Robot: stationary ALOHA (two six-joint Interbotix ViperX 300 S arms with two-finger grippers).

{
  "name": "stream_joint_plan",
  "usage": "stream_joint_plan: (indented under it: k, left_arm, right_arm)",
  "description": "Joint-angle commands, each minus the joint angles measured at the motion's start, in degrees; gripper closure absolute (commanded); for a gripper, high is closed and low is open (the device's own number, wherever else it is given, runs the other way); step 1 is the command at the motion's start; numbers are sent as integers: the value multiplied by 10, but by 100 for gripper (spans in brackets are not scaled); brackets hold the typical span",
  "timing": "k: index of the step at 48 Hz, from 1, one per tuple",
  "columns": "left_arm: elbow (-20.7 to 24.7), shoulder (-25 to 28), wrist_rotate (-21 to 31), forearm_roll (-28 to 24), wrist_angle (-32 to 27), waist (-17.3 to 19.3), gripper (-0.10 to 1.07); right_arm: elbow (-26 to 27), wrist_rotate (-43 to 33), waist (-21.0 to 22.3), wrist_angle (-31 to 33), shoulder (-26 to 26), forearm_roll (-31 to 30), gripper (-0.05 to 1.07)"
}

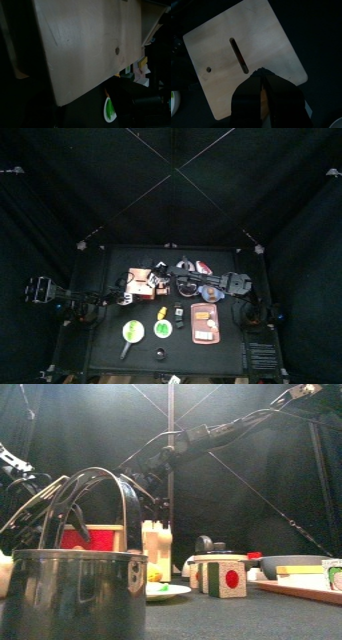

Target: Grasp drawer handle

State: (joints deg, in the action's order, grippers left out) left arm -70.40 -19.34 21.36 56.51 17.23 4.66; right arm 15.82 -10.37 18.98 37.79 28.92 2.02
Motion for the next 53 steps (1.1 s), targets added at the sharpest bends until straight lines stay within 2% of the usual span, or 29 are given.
stream_joint_plan:
  k: [1, 12, 36, 53]
  left_arm:
    - [13, 2, -1, 1, -4, 0, 11]
    - [18, 11, -1, 4, -2, 1, 15]
    - [13, 12, -1, 5, 1, 4, 45]
    - [12, 12, -1, 7, 0, -2, 45]
  right_arm:
    - [2, 2, 2, 2, -4, -3, 85]
    - [3, 2, 2, 2, 0, -6, 85]
    - [2, 2, 2, 2, 0, -9, 85]
    - [2, 2, 2, 6, 0, -9, 85]
